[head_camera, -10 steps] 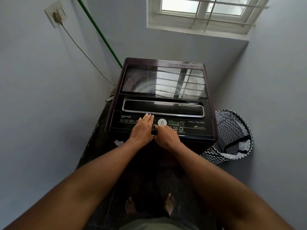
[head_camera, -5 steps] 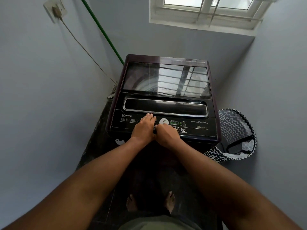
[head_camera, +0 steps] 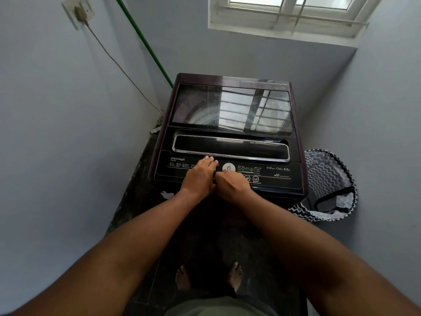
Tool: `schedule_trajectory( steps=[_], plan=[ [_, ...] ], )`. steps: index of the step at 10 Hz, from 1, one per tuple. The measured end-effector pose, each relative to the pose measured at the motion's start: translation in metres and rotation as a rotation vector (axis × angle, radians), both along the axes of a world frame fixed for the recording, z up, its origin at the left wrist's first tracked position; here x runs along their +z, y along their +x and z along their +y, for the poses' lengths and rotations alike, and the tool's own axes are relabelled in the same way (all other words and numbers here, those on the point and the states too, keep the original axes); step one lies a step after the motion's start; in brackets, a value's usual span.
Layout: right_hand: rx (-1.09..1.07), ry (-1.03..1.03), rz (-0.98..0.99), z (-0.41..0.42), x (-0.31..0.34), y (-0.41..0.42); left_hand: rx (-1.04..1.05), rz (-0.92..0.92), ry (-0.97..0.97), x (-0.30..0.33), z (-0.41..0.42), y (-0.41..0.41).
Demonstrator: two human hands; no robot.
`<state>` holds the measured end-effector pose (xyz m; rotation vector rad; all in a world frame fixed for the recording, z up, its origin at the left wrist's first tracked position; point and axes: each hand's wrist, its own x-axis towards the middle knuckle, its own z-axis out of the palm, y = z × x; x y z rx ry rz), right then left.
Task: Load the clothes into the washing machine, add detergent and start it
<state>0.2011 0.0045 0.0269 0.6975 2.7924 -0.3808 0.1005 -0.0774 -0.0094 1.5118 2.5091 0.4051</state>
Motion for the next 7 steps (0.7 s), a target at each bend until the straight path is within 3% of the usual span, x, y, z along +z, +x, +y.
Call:
schedule_trajectory(
  steps=[3, 4, 6, 7],
  plan=[
    [-0.004, -0.118, -0.117, 0.03, -0.001, 0.025, 0.016, 0.015, -0.046, 0.003, -0.001, 0.002],
    [-0.037, -0.145, 0.004, 0.025, 0.001, 0.028, 0.016, 0.02, -0.064, 0.005, -0.002, 0.004],
    [-0.062, 0.145, 0.193, 0.023, 0.004, 0.022, -0.034, 0.185, -0.089, 0.013, 0.0, 0.015],
    [-0.075, 0.264, 0.24, 0.03, -0.005, 0.015, -0.022, 0.237, 0.052, 0.014, 0.002, 0.017]
  ],
)
